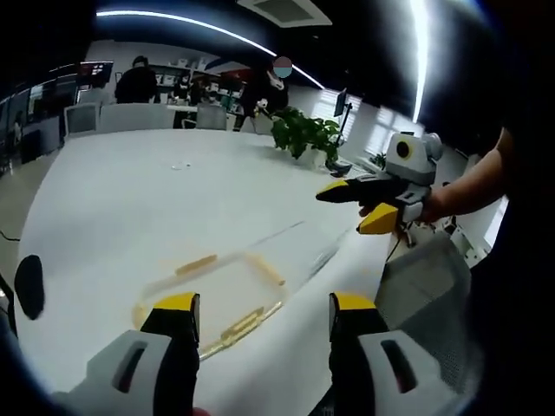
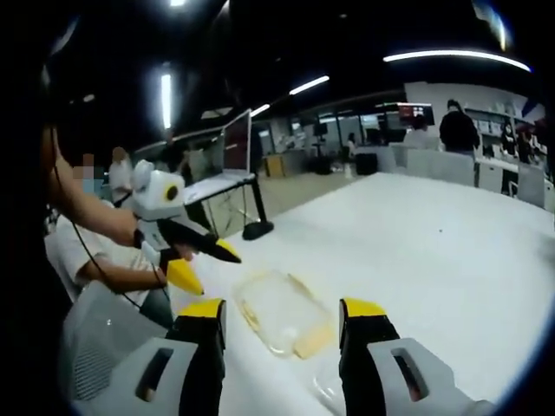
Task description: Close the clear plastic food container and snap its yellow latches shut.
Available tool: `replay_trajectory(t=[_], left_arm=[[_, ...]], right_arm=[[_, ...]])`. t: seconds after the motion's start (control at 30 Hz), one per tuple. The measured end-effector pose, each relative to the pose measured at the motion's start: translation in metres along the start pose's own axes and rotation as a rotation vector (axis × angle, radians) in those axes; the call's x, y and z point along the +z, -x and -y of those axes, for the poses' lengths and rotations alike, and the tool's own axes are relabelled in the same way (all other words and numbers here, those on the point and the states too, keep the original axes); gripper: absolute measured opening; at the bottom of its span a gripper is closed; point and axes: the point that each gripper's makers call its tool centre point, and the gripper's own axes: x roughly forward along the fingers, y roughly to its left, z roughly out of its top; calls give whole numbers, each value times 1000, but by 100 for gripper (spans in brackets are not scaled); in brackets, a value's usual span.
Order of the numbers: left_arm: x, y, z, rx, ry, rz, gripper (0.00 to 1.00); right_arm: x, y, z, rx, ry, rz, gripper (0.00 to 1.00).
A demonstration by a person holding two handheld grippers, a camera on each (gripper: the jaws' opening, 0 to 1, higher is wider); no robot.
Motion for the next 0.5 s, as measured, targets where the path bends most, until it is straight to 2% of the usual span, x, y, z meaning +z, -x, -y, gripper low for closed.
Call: replay_trajectory(t=[0.5], left_arm=[[-4,0,-17,-6,-44,-46,59]], right_arm=[[-2,-12,4,22,35,-33,52]])
